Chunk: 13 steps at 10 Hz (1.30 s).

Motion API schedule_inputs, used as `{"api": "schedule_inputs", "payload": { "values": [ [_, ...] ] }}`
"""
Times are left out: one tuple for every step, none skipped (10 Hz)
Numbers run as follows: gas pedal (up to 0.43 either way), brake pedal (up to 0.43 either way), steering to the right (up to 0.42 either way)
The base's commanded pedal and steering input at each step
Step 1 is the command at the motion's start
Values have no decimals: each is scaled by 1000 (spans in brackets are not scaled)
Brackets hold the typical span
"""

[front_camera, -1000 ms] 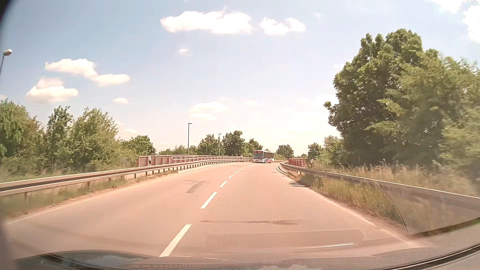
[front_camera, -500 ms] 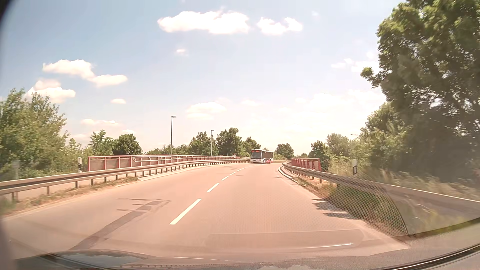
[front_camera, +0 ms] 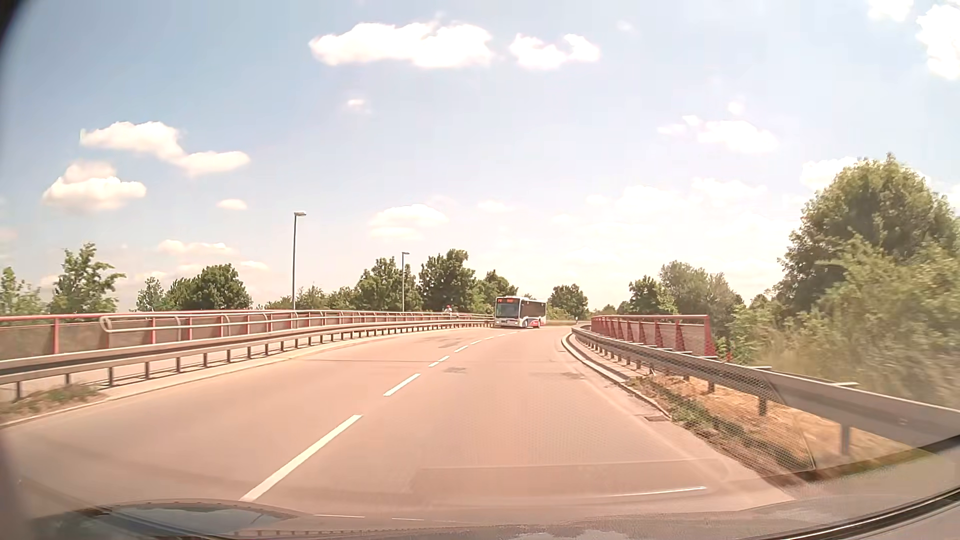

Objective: Follow the waypoints while adhering to traffic rules and regulations

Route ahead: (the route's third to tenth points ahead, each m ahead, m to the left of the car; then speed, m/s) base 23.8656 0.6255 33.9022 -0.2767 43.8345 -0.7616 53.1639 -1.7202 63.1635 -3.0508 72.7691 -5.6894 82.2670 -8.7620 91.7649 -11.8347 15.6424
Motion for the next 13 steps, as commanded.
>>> {"api": "schedule_inputs", "payload": {
  "values": [
    [130,6,5],
    [130,12,5],
    [130,12,5],
    [130,12,5],
    [130,6,5],
    [130,12,5],
    [130,12,5],
    [130,6,6],
    [130,6,8],
    [130,12,12],
    [130,12,14],
    [130,12,16],
    [130,12,18]
  ]
}}
